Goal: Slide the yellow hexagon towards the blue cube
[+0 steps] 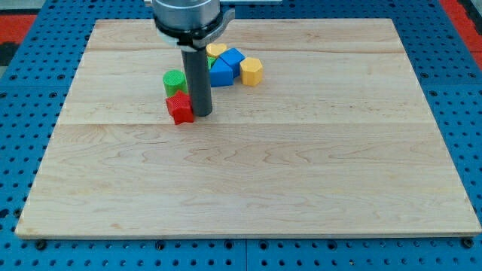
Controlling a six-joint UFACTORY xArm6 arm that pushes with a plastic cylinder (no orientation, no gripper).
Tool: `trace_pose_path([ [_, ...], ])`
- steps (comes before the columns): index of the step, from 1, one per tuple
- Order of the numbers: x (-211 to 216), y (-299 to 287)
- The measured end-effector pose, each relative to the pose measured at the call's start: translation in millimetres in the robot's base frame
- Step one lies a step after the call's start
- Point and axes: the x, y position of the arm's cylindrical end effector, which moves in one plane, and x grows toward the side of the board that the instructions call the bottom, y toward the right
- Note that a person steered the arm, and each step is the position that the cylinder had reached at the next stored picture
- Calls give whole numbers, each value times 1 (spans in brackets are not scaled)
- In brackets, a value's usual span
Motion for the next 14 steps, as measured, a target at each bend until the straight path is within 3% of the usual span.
trace_pose_path([
  [3,-39,0],
  [5,-47,45],
  [11,-88,107],
  [13,-92,156],
  [14,-123,154],
])
